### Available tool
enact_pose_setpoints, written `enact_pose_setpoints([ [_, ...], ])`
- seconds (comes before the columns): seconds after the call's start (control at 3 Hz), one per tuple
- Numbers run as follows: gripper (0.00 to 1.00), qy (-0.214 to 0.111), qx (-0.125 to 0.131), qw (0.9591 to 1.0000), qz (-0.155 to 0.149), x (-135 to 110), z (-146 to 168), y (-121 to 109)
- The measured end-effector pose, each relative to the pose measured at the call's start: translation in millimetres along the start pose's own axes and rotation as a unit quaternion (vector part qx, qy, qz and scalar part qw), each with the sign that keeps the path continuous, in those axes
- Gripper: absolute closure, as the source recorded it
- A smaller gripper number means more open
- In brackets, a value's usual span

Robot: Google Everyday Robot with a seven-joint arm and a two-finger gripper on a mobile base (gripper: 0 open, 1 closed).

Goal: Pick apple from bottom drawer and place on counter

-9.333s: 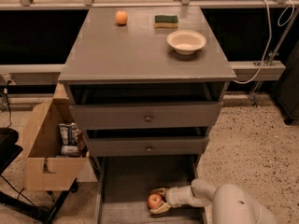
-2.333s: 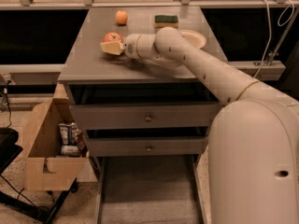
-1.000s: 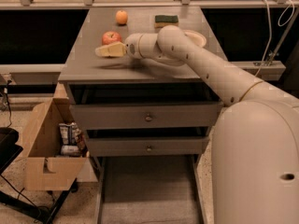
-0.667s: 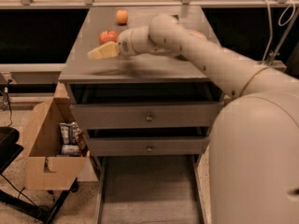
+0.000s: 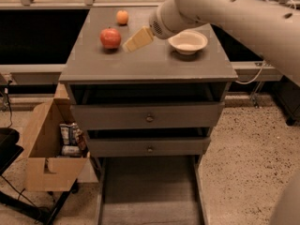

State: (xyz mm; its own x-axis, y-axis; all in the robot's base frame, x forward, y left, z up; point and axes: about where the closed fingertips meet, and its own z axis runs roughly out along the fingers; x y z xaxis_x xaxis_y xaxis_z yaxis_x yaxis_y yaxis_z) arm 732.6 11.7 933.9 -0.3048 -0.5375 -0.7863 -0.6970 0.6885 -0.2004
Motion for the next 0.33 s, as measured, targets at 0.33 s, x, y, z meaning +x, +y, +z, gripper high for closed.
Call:
enact_pose_setpoints([
  [0.33, 0.00, 0.006, 0.073, 0.9972, 0.017, 30.6, -56.2, -22.7],
])
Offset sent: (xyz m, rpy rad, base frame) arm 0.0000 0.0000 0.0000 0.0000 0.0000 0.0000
